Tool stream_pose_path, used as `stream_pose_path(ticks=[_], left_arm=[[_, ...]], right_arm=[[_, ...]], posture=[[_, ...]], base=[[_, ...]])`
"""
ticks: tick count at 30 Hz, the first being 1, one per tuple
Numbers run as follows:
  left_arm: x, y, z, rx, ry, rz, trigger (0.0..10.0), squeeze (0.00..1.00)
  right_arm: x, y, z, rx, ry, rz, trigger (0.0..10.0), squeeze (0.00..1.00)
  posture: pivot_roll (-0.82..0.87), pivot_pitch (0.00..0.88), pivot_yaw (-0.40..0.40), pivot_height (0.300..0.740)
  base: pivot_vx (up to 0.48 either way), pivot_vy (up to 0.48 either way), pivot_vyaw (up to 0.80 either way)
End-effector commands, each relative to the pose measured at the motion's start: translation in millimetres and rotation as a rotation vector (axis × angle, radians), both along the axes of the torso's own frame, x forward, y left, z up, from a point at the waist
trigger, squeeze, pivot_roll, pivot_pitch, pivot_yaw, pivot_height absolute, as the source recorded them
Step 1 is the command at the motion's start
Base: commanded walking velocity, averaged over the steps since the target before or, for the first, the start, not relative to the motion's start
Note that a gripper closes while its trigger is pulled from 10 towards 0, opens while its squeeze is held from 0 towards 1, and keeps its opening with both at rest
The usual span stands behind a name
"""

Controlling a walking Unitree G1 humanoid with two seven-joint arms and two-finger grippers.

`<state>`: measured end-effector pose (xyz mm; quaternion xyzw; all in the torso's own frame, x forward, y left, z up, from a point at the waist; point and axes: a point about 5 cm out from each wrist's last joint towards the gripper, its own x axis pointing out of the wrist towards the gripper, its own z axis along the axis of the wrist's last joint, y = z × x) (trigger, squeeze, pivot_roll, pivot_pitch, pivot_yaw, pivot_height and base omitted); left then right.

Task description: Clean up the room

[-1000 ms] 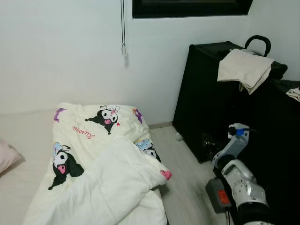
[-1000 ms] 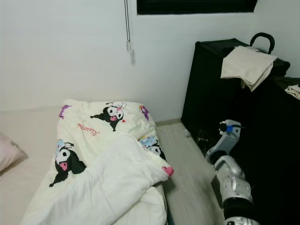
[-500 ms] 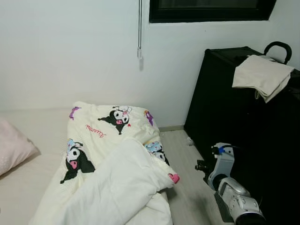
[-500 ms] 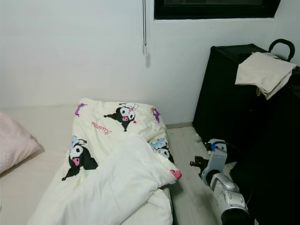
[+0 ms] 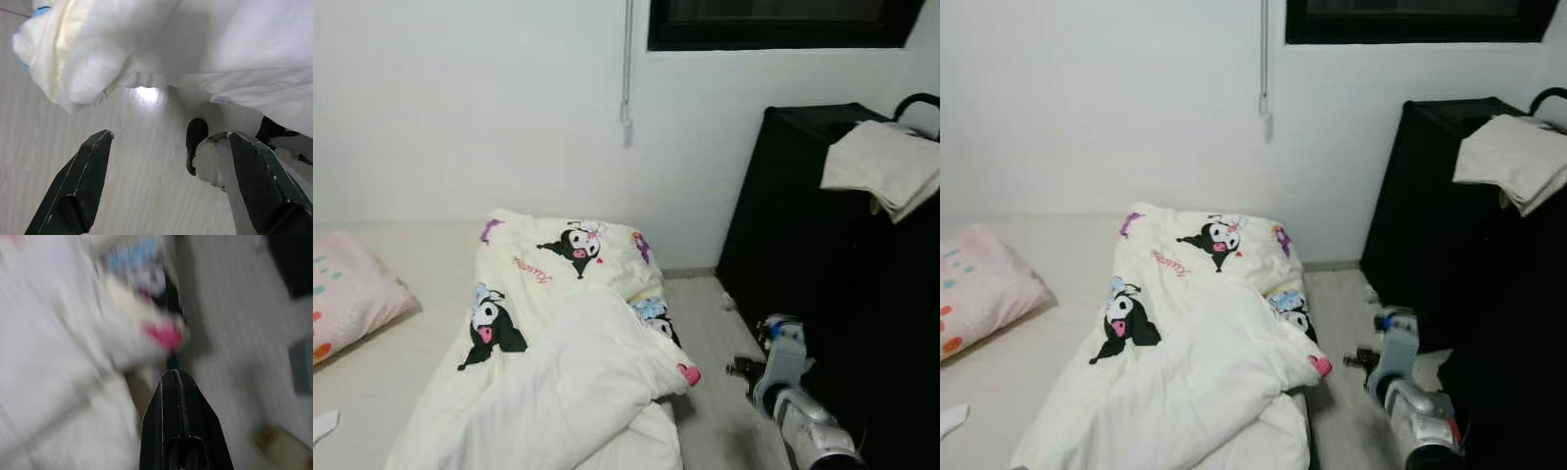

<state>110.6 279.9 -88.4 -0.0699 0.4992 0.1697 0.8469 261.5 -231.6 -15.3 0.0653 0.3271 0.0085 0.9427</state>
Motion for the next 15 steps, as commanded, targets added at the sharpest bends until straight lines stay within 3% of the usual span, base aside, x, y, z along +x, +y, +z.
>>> stream_pose_path(ticks=[1,2,3,5,7,11,15], left_arm=[[3.4,1.6,1.6,0.014,-0.004,-0.011,10.0,0.0],[5.9,-6.5,-0.9,0.003,0.002,-0.017,10.0,0.0],[7.2,-10.7,-2.0,-0.004,0.005,-0.024,10.0,0.0],[8.0,-13.4,-2.7,-0.009,0.007,-0.03,10.0,0.0],[8.6,-14.3,-2.9,-0.011,0.007,-0.033,10.0,0.0],[16.7,-27.7,-4.7,-0.016,0.007,-0.066,10.0,0.0],[20.5,-26.8,-3.4,0.002,0.003,-0.052,10.0,0.0]], right_arm=[[-4.1,0.0,-4.5,-0.023,0.024,0.006,10.0,0.0],[-26.6,4.1,-26.5,-0.066,0.157,0.029,10.0,0.0],[-34.7,7.6,-33.8,-0.08,0.199,0.049,10.0,0.0],[-39.5,9.9,-37.9,-0.087,0.223,0.062,10.0,0.0],[-44.8,13.9,-42.8,-0.111,0.253,0.088,10.0,0.0],[-69.5,41.4,-63.8,-0.153,0.375,0.204,10.0,0.0],[-76.9,54.6,-69.4,-0.18,0.404,0.279,10.0,0.0]], posture=[[-0.18,0.0,-0.018,0.74],[-0.19,0.0,-0.015,0.74],[-0.18,0.0,-0.015,0.74],[-0.18,0.0,-0.015,0.74],[-0.18,0.0,-0.016,0.74],[-0.16,0.0,-0.029,0.74],[-0.14,0.0,-0.048,0.74]], base=[[0.0,0.0,0.0],[0.0,0.0,0.0],[0.0,0.0,0.0],[0.0,0.0,0.0],[0.0,0.0,0.77],[0.0,0.0,0.77],[0.0,0.0,0.77]])
